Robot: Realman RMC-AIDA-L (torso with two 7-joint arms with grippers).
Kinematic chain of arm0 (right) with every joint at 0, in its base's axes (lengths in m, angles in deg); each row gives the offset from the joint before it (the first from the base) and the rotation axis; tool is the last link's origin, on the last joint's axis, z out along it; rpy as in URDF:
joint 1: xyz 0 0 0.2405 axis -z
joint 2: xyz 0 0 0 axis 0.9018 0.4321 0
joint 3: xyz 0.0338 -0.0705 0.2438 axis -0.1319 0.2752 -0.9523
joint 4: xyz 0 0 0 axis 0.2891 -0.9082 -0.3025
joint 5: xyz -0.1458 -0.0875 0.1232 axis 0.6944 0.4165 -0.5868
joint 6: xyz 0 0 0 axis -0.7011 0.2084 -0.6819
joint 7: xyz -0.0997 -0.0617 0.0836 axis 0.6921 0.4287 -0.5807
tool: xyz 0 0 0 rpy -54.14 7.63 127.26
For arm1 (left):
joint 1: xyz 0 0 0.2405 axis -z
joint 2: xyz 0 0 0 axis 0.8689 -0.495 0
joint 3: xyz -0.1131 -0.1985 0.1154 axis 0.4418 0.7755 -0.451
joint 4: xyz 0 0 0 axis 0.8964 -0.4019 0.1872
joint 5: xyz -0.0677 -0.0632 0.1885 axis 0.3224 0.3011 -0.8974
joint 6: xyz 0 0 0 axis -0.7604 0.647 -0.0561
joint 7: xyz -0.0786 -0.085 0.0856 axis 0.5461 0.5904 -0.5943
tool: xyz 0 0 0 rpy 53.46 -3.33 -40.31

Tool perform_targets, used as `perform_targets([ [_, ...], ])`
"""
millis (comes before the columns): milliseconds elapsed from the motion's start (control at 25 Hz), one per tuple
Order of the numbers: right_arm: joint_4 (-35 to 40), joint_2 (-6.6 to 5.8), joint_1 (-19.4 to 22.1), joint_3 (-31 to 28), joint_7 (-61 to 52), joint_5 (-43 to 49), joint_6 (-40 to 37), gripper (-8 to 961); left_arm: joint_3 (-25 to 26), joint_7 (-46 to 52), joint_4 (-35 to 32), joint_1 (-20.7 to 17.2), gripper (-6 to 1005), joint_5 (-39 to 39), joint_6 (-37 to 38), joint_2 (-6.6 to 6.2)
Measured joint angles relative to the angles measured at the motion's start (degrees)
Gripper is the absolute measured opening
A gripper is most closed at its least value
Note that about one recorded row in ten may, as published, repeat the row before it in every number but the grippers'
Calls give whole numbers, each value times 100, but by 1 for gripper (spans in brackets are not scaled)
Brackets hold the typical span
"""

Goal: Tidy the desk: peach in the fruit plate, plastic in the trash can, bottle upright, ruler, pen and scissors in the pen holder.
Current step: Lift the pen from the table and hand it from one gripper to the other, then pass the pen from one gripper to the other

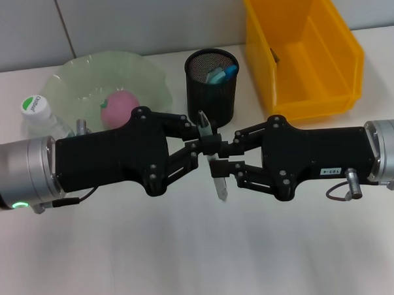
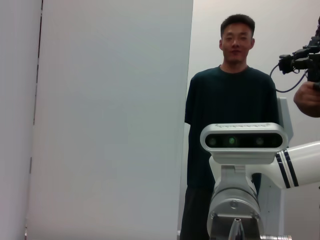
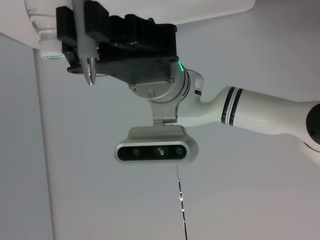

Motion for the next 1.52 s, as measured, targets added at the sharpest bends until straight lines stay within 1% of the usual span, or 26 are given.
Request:
perform_targets([
  [400, 2, 3, 58, -74, -77, -1, 34, 294, 24, 161, -10, -9, 136, 91, -48, -1],
  [520, 7, 19, 110, -185, -78, -2, 6, 421, 27, 169, -20, -28, 136, 122, -35, -5],
  [600, 35, 39, 249, -366, -27, -12, -44, 505, 30, 166, -26, -60, 136, 208, -11, -9],
  [640, 35, 39, 249, -366, -27, -12, -44, 544, 31, 147, -27, -102, 137, 322, 11, -10],
  [760, 26, 60, 454, -564, 251, -76, -156, 660, 34, 124, -29, -154, 138, 437, 29, -13],
  [800, -116, 76, 600, -767, 542, -202, -253, 699, 34, 124, -29, -154, 138, 437, 29, -13],
  [840, -116, 76, 600, -767, 542, -202, -253, 703, 34, 124, -29, -154, 139, 437, 29, -13],
  [880, -384, 79, 684, -914, 902, -426, -367, 708, 36, 91, -34, -438, 140, 1197, 156, -20],
  [920, -384, 79, 684, -914, 902, -426, -367, 713, 36, 231, -17, -604, 140, 1819, 260, -23],
  [960, -567, 76, 707, -978, 1152, -581, -450, 717, 36, 231, -17, -604, 141, 1819, 260, -23],
  [1000, -934, 69, 717, -1068, 1643, -810, -605, 717, 34, 342, 3, -671, 141, 2116, 298, -23],
  [1040, -934, 69, 717, -1068, 1643, -810, -605, 717, 4, 606, 48, -767, 142, 2607, 318, -9],
  [1080, -1099, 67, 718, -1103, 1874, -927, -676, 717, -51, 795, 96, -803, 143, 2927, 320, -1],
  [1120, -1312, 67, 707, -1140, 2191, -1046, -762, 717, -110, 917, 147, -822, 143, 3140, 317, 5],
  [1160, -1457, 68, 688, -1157, 2403, -1135, -823, 717, -110, 917, 147, -822, 144, 3140, 317, 5],
  [1200, -1621, 71, 653, -1172, 2635, -1236, -892, 718, -396, 1252, 303, -818, 145, 3712, 291, 12],
  [1240, -1733, 72, 614, -1178, 2783, -1308, -959, 718, -396, 1252, 303, -818, 145, 3712, 291, 12],
  [1360, -2059, 75, 454, -1184, 3123, -1525, -1162, 718, -905, 1521, 399, -804, 147, 4485, 199, 20],
  [1400, -2279, 80, 321, -1184, 3375, -1658, -1286, 718, -1545, 1602, 464, -804, 148, 5325, 7, 21],
  [1440, -2279, 80, 321, -1184, 3375, -1658, -1286, 718, -1545, 1602, 464, -804, 148, 5325, 7, 21],
  [1480, -2386, 86, 251, -1177, 3514, -1727, -1332, 718, -1753, 1602, 474, -804, 149, 5586, -69, 22],
  [1520, -2481, 90, 187, -1172, 3657, -1795, -1369, 718, -2050, 1602, 486, -805, 150, 6008, -207, 24],
])
